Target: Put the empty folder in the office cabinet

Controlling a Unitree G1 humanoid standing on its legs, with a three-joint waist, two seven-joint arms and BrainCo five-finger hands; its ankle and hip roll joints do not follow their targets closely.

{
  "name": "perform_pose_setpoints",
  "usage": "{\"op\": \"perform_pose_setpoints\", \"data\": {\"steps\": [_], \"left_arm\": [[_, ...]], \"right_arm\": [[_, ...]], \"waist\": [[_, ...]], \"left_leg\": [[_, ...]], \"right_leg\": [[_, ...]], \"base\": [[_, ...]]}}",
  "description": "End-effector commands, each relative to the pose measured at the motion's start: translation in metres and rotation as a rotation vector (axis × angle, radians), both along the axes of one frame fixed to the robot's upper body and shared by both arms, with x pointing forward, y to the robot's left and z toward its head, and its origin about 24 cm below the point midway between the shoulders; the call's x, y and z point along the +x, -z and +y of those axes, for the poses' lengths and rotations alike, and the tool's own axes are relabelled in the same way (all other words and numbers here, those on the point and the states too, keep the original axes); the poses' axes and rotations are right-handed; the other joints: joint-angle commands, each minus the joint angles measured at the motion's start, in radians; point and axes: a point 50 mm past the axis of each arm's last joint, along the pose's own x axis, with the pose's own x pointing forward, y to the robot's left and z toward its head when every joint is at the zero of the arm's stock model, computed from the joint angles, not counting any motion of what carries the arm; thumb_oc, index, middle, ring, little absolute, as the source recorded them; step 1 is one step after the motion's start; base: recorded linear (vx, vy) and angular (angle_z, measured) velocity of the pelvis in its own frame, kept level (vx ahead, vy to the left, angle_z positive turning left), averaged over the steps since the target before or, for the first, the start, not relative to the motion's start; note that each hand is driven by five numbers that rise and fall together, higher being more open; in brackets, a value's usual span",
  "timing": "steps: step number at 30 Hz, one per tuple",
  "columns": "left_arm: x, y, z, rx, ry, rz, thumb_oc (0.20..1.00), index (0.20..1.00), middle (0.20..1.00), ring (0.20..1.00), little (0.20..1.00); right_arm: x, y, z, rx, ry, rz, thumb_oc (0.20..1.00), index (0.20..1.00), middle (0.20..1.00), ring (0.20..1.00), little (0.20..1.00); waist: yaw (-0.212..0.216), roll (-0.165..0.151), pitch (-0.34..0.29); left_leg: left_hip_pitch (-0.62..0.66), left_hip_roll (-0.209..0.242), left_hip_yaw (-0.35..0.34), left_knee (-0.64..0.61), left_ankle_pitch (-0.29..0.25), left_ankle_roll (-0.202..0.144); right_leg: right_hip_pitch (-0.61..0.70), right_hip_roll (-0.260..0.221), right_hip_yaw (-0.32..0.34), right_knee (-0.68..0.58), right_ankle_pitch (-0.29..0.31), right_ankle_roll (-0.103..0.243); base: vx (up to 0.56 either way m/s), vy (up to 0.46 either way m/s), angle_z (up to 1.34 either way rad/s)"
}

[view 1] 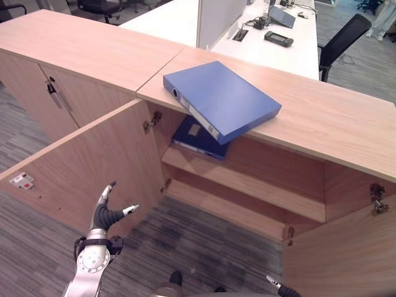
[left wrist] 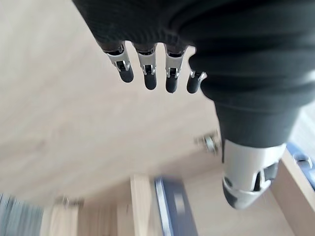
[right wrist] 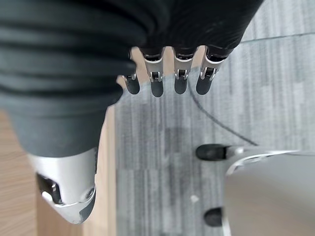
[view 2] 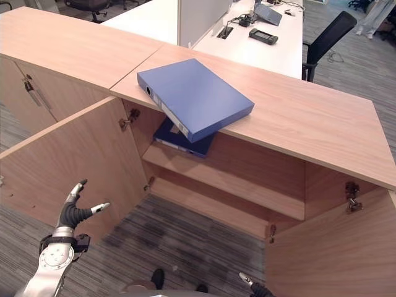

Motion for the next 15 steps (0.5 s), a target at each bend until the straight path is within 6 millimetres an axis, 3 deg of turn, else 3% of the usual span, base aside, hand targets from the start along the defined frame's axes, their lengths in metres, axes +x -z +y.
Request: {"op": "perform_pose_setpoints", "data": {"steps": [1, 4, 8, 15], "left_arm": [[0.012, -0.044, 0.002, 0.184, -0.039, -0.262, 1.0, 1.0, 1.0, 1.0, 1.0], [0.019, -0.055, 0.001, 0.274, -0.02, -0.293, 1.0, 1.0, 1.0, 1.0, 1.0], [0.045, -0.084, -0.011, 0.544, 0.107, -0.356, 1.0, 1.0, 1.0, 1.0, 1.0], [0.071, -0.121, -0.014, 0.874, 0.149, -0.425, 1.0, 1.0, 1.0, 1.0, 1.0]], "right_arm": [[0.019, -0.002, 0.004, -0.032, -0.039, -0.049, 1.0, 1.0, 1.0, 1.0, 1.0], [0.019, -0.002, 0.006, -0.034, -0.042, -0.05, 1.0, 1.0, 1.0, 1.0, 1.0], [0.017, -0.002, 0.004, -0.049, -0.063, -0.043, 1.0, 1.0, 1.0, 1.0, 1.0], [0.013, -0.003, -0.004, -0.074, -0.091, -0.028, 1.0, 1.0, 1.0, 1.0, 1.0]], "waist": [[-0.006, -0.016, 0.008], [-0.011, -0.015, 0.003], [-0.042, -0.005, -0.019], [-0.085, 0.01, -0.047]], "left_leg": [[-0.018, 0.026, 0.036, 0.003, -0.046, -0.016], [-0.014, 0.025, 0.041, 0.003, -0.05, -0.017], [0.001, 0.023, 0.055, 0.003, -0.062, -0.017], [0.023, 0.016, 0.083, 0.003, -0.08, -0.013]], "right_leg": [[-0.029, -0.051, -0.012, 0.001, 0.036, 0.105], [-0.028, -0.054, -0.01, 0.001, 0.038, 0.108], [-0.024, -0.06, 0.002, 0.001, 0.042, 0.115], [-0.024, -0.066, 0.024, 0.001, 0.051, 0.124]], "base": [[0.01, 0.02, -0.04], [0.01, 0.025, -0.04], [0.03, 0.04, -0.06], [0.03, 0.054, -0.14]]}}
